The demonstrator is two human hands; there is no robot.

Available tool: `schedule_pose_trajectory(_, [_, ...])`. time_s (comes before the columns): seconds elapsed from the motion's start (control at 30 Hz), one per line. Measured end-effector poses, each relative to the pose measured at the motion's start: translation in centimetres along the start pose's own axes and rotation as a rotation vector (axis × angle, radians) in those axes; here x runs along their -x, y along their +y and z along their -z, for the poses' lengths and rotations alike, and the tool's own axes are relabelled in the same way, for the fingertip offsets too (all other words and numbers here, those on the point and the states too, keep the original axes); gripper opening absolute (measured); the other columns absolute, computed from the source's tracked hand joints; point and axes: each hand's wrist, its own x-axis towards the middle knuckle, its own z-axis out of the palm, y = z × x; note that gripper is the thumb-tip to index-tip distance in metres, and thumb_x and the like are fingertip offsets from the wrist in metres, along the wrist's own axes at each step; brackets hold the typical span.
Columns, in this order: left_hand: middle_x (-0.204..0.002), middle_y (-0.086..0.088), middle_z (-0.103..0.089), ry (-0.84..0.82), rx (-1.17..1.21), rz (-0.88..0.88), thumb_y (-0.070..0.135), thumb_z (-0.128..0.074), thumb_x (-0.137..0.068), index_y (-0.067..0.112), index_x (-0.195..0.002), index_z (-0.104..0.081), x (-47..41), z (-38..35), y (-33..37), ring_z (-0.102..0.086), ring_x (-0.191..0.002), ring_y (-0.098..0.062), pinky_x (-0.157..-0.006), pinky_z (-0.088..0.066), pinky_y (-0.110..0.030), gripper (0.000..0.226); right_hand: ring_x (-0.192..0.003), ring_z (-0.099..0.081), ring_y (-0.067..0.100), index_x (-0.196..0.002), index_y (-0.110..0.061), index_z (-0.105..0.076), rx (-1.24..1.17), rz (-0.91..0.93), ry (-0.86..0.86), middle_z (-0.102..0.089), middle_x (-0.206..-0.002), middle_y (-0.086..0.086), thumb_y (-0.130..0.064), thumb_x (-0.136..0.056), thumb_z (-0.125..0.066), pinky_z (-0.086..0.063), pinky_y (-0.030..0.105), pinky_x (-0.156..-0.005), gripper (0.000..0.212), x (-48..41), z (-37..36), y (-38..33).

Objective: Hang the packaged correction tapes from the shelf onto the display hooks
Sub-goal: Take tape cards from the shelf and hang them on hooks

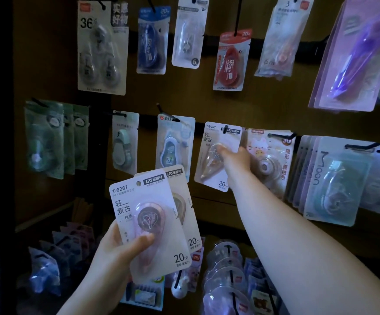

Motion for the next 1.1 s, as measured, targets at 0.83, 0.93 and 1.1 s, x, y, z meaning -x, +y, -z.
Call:
schedule_pose_trajectory(0.83, [-0.089,-0.003,-0.075,-0.035,-0.013,-0.001,0.008,-0.067,-0.056,0.018,-0.101,-0.061,3.0,-2.6,0.7,-0.072,-0.079,-0.02,-0.06,-0.059,-0.028,0.047,-0.074,-0.057,0.007,-0.089,-0.024,-0.049,-0.078,0.007,-0.459,-0.059,-0.09,-0.005,-0.024,-0.089,-0.052,-0.045,0.02,-0.064,0.003,14.1,5.0,3.4])
schedule_pose_trajectory(0.93, [-0.079,0.001,-0.075,-0.053,-0.047,-0.008,-0.003,-0.066,-0.057,0.019,-0.094,-0.06,3.4,-4.0,0.8,-0.072,-0.071,-0.014,-0.055,-0.058,-0.025,0.044,-0.076,-0.058,0.007,-0.085,-0.031,-0.048,-0.047,0.064,-0.536,-0.058,-0.09,-0.007,-0.022,-0.084,-0.061,-0.049,0.02,-0.062,0.016,14.8,6.0,3.0])
schedule_pose_trajectory(1.1, [-0.084,0.005,-0.075,-0.042,-0.07,-0.017,0.007,-0.061,-0.06,0.024,-0.097,-0.06,3.9,-6.0,0.8,-0.071,-0.076,-0.012,-0.058,-0.057,-0.023,0.041,-0.103,-0.058,0.018,-0.073,-0.03,-0.051,0.07,0.175,-0.429,-0.054,-0.12,0.003,-0.012,-0.081,-0.065,-0.052,0.034,-0.086,0.024,15.4,6.5,2.3])
